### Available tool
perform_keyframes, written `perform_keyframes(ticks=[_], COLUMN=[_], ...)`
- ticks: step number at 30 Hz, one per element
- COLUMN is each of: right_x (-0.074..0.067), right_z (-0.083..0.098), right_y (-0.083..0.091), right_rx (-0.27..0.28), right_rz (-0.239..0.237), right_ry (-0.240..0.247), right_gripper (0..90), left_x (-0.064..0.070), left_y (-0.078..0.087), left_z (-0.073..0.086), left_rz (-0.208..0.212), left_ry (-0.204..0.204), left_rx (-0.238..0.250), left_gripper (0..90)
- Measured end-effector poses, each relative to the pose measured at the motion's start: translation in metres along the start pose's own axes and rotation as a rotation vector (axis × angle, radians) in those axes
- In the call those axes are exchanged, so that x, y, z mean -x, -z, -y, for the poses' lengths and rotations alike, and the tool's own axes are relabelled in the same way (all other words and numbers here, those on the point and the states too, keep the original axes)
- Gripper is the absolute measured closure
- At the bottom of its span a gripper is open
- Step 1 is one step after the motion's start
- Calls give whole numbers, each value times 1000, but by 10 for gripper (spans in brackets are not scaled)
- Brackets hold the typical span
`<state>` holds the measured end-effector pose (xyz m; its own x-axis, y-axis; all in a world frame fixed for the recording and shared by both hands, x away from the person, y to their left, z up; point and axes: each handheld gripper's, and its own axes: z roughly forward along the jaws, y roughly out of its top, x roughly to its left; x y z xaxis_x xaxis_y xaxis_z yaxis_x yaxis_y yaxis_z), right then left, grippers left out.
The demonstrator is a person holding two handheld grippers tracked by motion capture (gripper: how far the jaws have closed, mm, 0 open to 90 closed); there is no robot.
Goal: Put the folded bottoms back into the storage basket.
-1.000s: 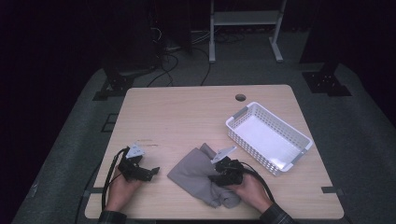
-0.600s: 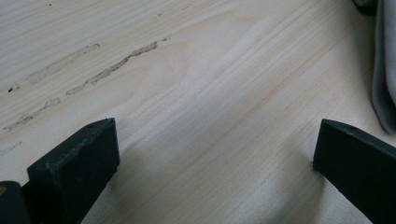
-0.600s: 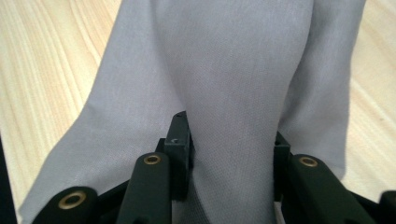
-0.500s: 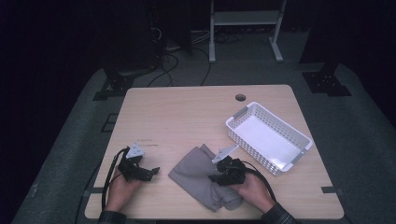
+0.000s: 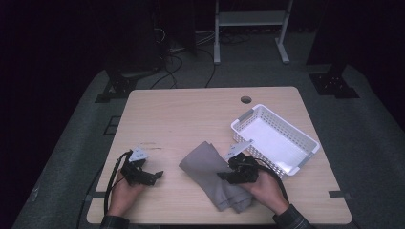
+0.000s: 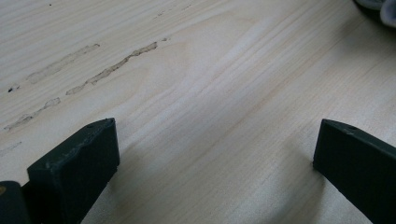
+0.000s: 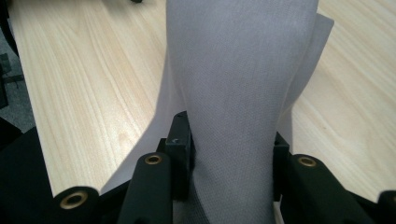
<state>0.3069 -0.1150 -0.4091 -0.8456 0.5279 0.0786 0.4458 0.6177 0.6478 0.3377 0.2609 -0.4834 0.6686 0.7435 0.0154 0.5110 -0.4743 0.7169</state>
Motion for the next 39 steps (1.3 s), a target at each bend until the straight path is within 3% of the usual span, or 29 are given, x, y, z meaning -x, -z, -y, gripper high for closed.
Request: perform_keyframes(ticks=[18,39], right_x=[10,35], right_z=[-11,-39], right_y=[38,93], right_rx=[36,54], right_rz=[-4,75], right_ry=[1,18], right_gripper=[641,641], left_x=[0,0], left_y=[0,0], left_z=[0,0], left_rz=[0,-1], left_ry=[-2,-1], left_rx=[-2,3], left_gripper=[0,0])
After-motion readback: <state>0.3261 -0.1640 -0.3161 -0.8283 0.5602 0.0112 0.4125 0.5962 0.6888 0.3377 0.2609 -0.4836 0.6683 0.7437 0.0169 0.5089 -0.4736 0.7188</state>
